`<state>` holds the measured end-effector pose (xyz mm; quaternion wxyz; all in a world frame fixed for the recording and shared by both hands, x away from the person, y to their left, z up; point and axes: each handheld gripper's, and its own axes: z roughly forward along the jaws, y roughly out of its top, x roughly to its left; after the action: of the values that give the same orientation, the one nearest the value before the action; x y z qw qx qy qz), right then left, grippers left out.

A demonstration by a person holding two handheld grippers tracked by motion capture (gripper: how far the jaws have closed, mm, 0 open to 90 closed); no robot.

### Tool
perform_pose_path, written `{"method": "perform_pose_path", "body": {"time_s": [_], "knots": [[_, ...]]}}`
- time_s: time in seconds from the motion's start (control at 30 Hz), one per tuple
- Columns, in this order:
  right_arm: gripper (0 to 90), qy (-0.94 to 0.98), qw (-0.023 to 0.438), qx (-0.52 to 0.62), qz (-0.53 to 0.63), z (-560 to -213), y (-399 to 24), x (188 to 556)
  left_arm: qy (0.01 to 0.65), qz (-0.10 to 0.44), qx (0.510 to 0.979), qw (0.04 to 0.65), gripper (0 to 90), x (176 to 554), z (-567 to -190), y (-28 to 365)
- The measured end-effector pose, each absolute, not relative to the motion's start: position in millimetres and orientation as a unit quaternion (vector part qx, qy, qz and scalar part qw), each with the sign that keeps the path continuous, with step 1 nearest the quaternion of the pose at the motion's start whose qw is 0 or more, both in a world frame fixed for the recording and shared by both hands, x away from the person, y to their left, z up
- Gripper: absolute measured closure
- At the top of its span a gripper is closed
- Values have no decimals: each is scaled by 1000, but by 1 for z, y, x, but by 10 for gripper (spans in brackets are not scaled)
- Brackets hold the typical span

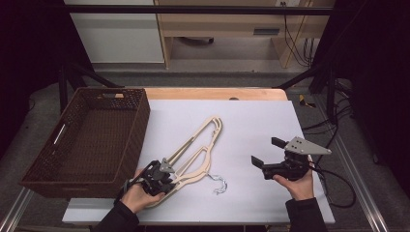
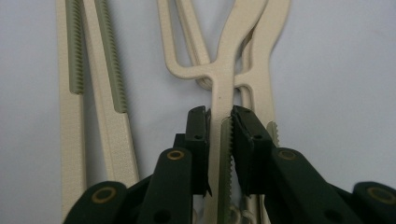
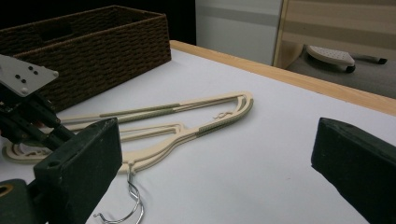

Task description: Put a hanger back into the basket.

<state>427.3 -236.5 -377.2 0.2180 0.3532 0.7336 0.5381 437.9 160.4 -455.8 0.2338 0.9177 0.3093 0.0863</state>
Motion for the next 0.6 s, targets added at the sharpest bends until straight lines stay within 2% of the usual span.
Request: {"method": "perform_pose_path", "body": {"time_s": [0.17,0.6], "knots": [[27,736,214,351,537,-378,-235,427,289,91,924,232,795,437,-455,159],[45,749,201,327,540,-375,-218,424,293,106,903,296,801,429,-432,166]]}}
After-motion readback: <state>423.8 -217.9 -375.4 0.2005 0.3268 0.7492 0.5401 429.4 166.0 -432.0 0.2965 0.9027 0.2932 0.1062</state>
